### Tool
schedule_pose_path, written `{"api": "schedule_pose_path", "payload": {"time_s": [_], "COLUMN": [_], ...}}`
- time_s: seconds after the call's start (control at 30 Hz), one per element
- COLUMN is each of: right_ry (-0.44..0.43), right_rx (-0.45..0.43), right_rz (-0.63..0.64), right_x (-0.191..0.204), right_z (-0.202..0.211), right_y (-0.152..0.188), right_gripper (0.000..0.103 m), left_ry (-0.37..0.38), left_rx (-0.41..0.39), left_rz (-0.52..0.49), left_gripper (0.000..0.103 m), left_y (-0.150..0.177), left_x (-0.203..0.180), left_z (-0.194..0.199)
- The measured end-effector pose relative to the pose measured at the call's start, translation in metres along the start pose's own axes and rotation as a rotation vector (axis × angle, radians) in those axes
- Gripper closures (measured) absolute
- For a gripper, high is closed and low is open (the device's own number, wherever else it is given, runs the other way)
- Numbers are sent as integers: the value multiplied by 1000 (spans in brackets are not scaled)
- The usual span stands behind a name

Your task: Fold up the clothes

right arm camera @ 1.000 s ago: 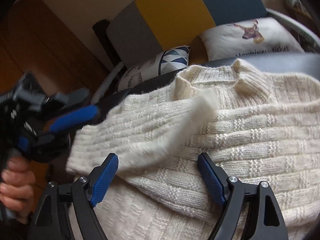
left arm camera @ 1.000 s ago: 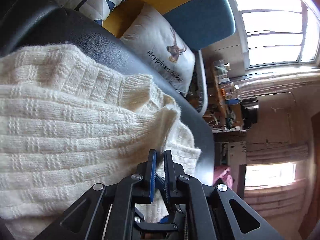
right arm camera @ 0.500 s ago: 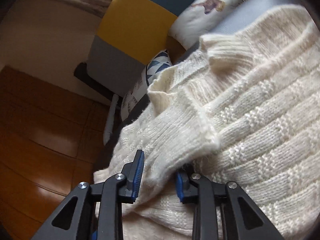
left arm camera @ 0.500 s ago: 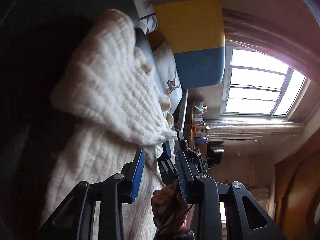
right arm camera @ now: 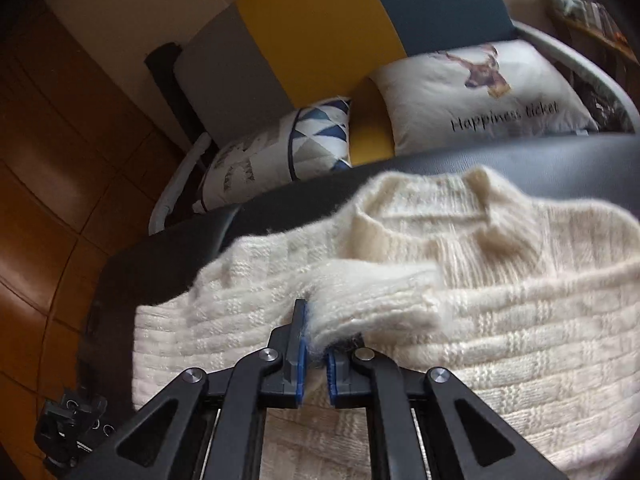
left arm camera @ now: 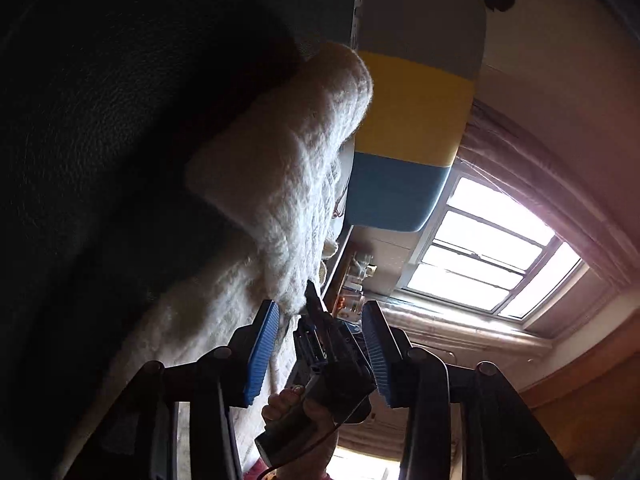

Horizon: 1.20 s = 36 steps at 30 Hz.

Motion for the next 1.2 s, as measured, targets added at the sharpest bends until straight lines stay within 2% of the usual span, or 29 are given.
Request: {"api": "schedule_pose_path", "payload": {"time_s": [0.2, 0.3, 0.4, 0.47, 0.53, 0.63, 0.7, 0.8, 0.9, 0.97, 1.0, 1.03, 1.07, 1.17, 1.2], "right_ry": [-5, -6, 27, 45, 59, 70, 77, 75, 62, 34, 13, -5, -4, 52, 23], "right_rx": [-180, -263, -290, -258, -190, -85, -49, -26, -31, -71, -101, -129, -131, -21, -18], "right_rz": [112, 88, 20, -55, -138, -258, -306, -327, -332, -327, -322, -317, -316, -322, -348], "right_x": [24, 2, -40, -79, -118, -164, -181, -191, -191, -189, -187, -186, -187, -193, -195], "right_z": [78, 119, 136, 130, 110, 76, 59, 46, 43, 54, 62, 69, 71, 47, 43], "right_y": [-43, -60, -63, -46, -19, 30, 53, 71, 71, 67, 64, 61, 63, 82, 89], "right_gripper": [96, 96, 96, 96, 96, 96, 96, 96, 96, 96, 96, 96, 96, 96, 96], "left_ry": [18, -10, -52, -88, -107, -98, -92, -98, -104, -113, -118, -117, -111, -143, -164], "left_rx": [-26, -39, -61, -73, -86, -98, -105, -110, -101, -93, -89, -95, -109, -131, -128], "left_rz": [19, 22, 12, 6, 8, -2, -9, -29, -44, -54, -59, -62, -63, -90, -94], "left_gripper": [48, 46, 45, 43, 43, 43, 43, 46, 51, 63, 78, 85, 88, 89, 90], "left_y": [1, -3, -12, -18, -24, -29, -33, -35, -36, -37, -37, -39, -42, -52, -54], "left_x": [-5, -3, 0, 5, 9, 6, 4, 3, 4, 4, 5, 5, 5, 6, 10], "left_z": [-22, -38, -54, -62, -65, -63, -61, -60, -63, -67, -68, -67, -62, -45, -40]}}
Point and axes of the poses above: each gripper's, at about its wrist camera, not at the fingertips, and z roughly against the way its jaws point, x to its left, y to its underside, the point moved 5 cm from there along -z, roughly the way its jaws point, and after that the axes turned 15 degrees about y, right-handed, at the moved point
